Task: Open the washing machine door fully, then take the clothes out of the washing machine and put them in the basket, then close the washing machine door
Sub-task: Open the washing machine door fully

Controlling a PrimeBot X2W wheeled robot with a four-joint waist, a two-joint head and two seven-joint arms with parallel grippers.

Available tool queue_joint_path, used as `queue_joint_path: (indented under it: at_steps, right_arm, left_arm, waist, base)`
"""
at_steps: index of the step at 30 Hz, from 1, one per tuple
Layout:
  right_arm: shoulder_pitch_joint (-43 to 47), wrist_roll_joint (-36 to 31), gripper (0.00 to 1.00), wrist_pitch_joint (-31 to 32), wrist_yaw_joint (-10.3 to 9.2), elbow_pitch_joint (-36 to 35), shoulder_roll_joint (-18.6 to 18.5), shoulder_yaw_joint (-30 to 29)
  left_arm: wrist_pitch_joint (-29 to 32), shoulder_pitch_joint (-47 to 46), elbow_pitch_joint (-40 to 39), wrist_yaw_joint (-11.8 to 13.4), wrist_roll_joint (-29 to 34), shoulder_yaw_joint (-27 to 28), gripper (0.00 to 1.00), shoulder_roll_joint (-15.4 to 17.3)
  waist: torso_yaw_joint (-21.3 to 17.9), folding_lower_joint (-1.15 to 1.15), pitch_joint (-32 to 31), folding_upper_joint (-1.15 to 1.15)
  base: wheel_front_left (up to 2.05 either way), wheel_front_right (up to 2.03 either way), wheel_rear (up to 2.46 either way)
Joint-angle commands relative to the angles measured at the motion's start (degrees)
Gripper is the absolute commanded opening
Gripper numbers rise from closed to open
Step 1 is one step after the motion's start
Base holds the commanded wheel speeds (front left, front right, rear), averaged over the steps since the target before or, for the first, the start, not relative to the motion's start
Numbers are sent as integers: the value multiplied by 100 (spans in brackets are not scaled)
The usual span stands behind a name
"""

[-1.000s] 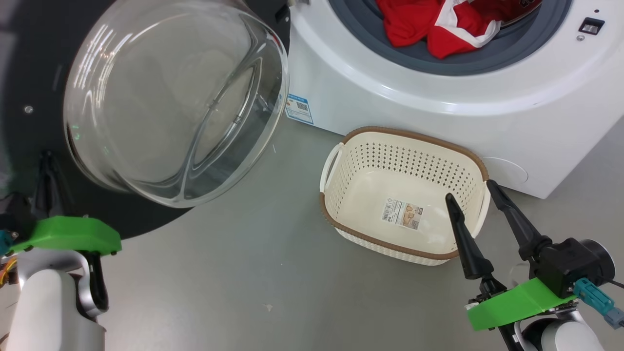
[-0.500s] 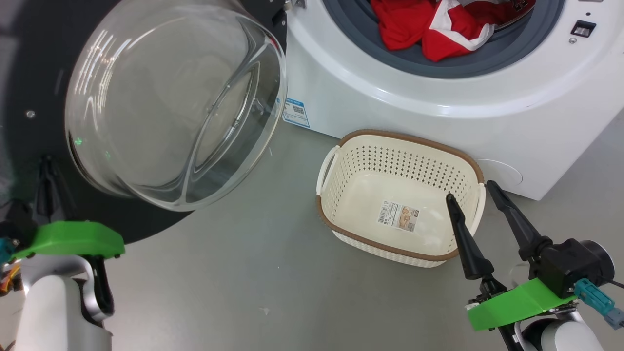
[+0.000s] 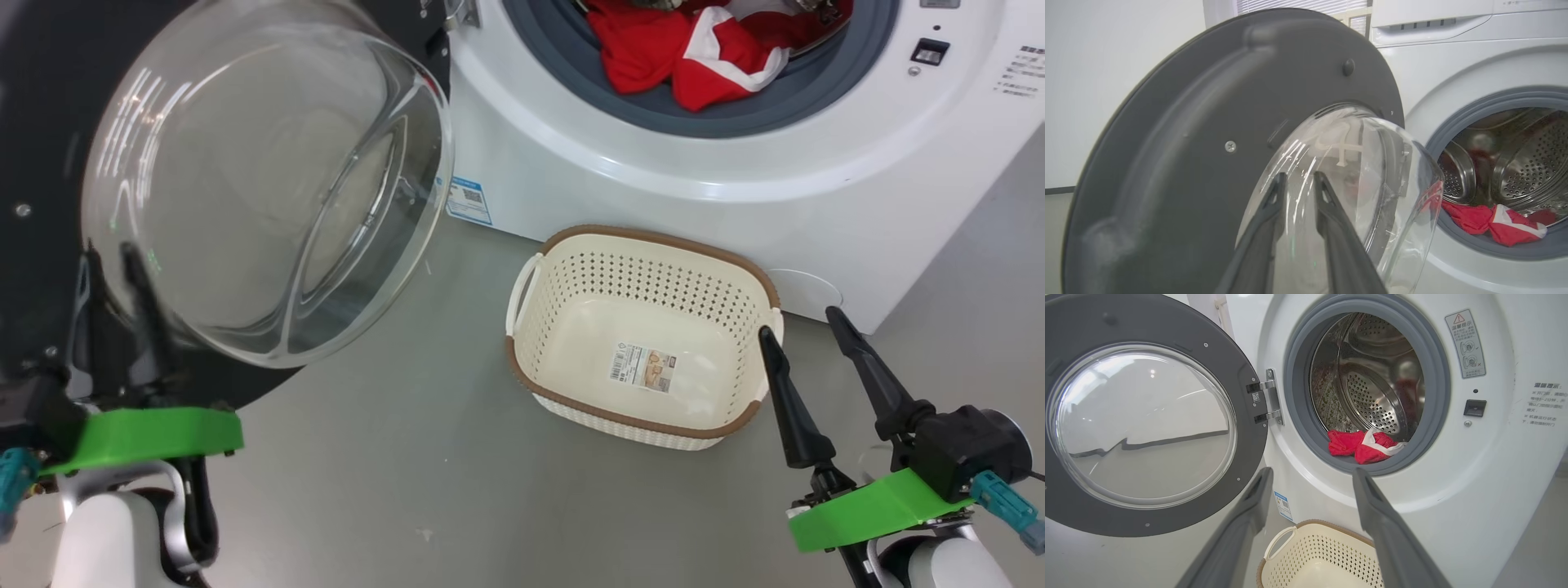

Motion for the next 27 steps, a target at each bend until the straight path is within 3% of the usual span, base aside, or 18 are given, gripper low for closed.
queue_joint_path:
  at_steps: [1, 10, 15, 27]
  right_arm:
    - [-224, 97, 100, -77, 36, -98, 15, 74]
    - [-280, 143, 100, -301, 36, 79, 15, -179]
    - [-310, 160, 100, -412, 36, 187, 15, -277]
    - [-245, 199, 100, -579, 36, 370, 15, -411]
  left_arm:
    - [-23, 90, -401, -110, -36, 80, 100, 161]
    - [-23, 412, -1269, -329, -257, -603, 100, 142]
    - [-23, 510, -1284, -423, -145, -956, 100, 141]
    - [-23, 692, -1146, -587, -275, -1174, 100, 145]
  waist:
    - [-98, 0, -38, 0]
    - [-455, 0, -124, 0]
    - [-754, 0, -169, 0]
    - [-1689, 0, -360, 0]
  base:
    - [0, 0, 0]
    - [0, 0, 0]
    - [0, 0, 0]
    - [0, 0, 0]
